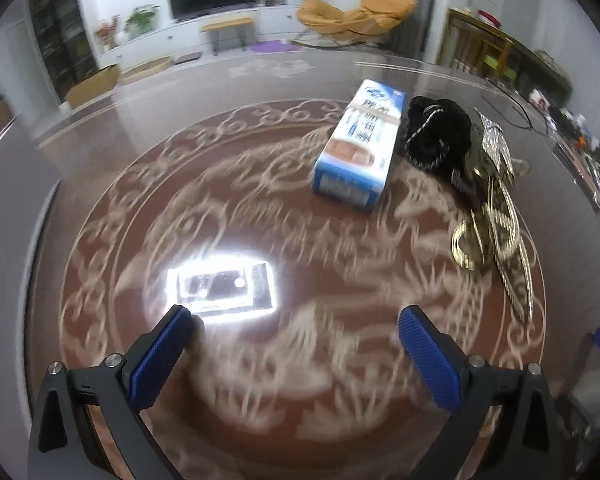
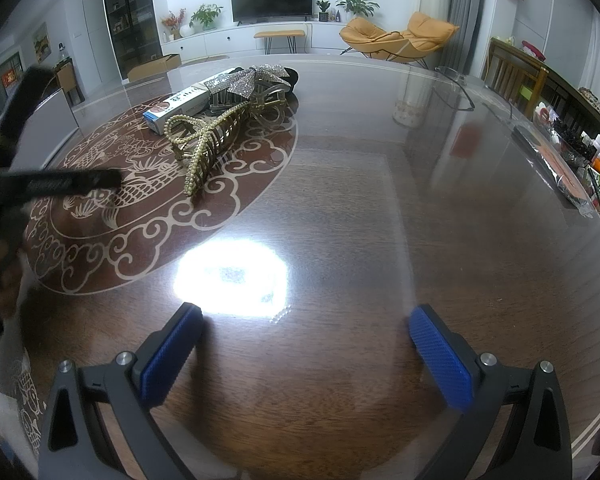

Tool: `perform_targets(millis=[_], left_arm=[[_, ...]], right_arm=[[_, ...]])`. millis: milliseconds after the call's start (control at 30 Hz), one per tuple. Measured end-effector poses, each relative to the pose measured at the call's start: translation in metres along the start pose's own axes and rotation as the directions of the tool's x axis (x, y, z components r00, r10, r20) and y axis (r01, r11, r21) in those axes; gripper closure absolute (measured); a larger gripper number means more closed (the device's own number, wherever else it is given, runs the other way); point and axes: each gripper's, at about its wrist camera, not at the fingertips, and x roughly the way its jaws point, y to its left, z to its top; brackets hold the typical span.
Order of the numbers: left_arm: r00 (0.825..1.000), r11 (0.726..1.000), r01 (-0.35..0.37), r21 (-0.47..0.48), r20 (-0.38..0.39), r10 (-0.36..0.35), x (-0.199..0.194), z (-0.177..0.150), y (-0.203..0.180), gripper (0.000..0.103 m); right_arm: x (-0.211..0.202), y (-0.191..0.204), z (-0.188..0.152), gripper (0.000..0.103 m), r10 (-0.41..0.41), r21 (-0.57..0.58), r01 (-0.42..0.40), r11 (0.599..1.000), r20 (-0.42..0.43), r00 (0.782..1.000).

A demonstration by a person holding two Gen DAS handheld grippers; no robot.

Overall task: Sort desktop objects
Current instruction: 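Grasp the blue-and-white nail cream box with the left tool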

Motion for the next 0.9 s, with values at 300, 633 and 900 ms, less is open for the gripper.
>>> perform_targets(millis=[300, 633, 900], left_arm=[[1.000, 0.999, 0.021, 0.032, -0.007, -0.020, 0.038, 0.066, -0.013, 0.000], [0.999, 0.998, 0.032, 0.049, -0.019, -0.031, 0.049, 0.093, -0.018, 0.000], [1.000, 0.998, 0.028, 0.050, -0.011, -0.028, 0.039, 0.075, -0.006, 0.000]], right_arm=[[0.000, 0.000, 0.000, 0.000, 0.000, 0.000, 0.000, 1.000, 0.000, 1.000], [0.000, 0.000, 0.000, 0.000, 0.000, 0.000, 0.000, 1.000, 0.000, 1.000], [0.000, 0.000, 0.000, 0.000, 0.000, 0.000, 0.000, 1.000, 0.000, 1.000]])
